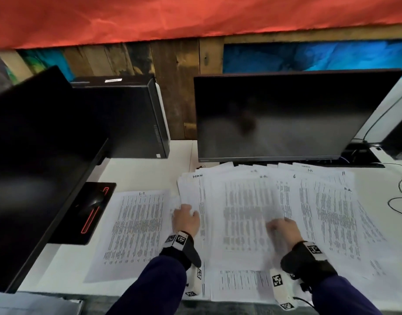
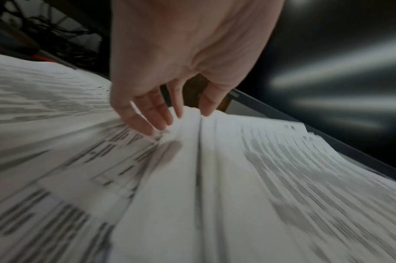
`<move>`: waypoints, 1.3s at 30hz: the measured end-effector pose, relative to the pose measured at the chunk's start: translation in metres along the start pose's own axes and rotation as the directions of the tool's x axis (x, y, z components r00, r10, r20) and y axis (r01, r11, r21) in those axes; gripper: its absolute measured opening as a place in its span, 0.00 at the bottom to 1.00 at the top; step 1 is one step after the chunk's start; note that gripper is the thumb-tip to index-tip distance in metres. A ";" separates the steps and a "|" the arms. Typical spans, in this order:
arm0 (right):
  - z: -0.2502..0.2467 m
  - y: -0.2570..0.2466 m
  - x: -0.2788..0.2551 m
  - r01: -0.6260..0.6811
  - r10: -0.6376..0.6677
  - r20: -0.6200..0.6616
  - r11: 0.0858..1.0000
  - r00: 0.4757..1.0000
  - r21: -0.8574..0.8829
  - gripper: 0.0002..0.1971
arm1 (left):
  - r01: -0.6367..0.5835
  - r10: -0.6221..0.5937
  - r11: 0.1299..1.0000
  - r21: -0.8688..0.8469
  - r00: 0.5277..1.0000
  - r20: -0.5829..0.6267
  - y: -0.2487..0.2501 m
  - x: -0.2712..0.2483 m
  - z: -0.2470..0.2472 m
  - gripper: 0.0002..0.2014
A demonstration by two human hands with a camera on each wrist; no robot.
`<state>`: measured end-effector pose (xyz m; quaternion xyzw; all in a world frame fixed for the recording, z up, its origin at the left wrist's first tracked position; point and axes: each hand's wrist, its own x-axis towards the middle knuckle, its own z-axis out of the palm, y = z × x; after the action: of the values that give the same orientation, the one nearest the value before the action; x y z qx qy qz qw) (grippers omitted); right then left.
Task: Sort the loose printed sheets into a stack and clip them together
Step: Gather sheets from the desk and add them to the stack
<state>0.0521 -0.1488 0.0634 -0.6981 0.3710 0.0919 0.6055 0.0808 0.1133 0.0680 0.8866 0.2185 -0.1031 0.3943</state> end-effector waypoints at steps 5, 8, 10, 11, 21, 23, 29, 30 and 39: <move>-0.022 0.006 0.004 -0.099 0.042 -0.123 0.858 0.992 -0.504 0.23 | 0.110 -0.110 0.994 0.013 0.962 0.249 0.021 -0.006 0.020 0.25; -0.014 0.007 -0.003 -0.075 0.053 -0.067 0.923 0.996 -0.379 0.27 | 0.187 -0.171 0.982 -0.027 0.940 0.296 0.024 -0.005 0.028 0.28; -0.009 0.006 -0.009 -0.016 0.008 -0.024 0.927 1.000 -0.376 0.21 | 0.213 -0.165 0.970 -0.118 0.931 0.326 0.023 -0.005 0.031 0.29; -0.008 0.003 -0.010 0.028 -0.036 -0.015 0.926 0.999 -0.375 0.19 | 0.204 -0.143 0.967 -0.156 0.932 0.332 0.024 -0.005 0.032 0.27; 0.020 -0.014 0.008 0.347 -0.308 0.162 0.862 0.938 -0.369 0.16 | 0.233 -0.228 0.972 -0.032 0.966 0.122 0.013 0.005 0.006 0.26; 0.027 -0.003 0.030 0.242 -0.197 0.168 0.917 0.966 -0.318 0.25 | 0.294 -0.286 0.955 -0.038 0.947 0.144 0.014 0.006 0.003 0.31; 0.044 -0.015 0.000 0.054 -0.040 0.253 0.997 0.967 -0.048 0.25 | 0.269 -0.260 0.910 -0.316 0.963 0.070 -0.005 0.016 0.008 0.12; 0.045 -0.019 -0.012 0.089 -0.067 0.285 0.994 0.956 -0.062 0.22 | 0.243 -0.239 0.902 -0.358 0.969 0.056 -0.007 0.015 0.008 0.08; -0.008 -0.033 -0.056 0.254 -0.299 0.276 0.949 0.913 0.185 0.17 | 0.018 -0.053 0.941 -0.339 0.994 -0.094 0.018 -0.012 0.006 0.36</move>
<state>0.0307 -0.1333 0.1236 -0.6757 0.1774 0.0832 0.7107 0.0783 0.0946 0.0796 0.8059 0.2686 -0.0258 0.5270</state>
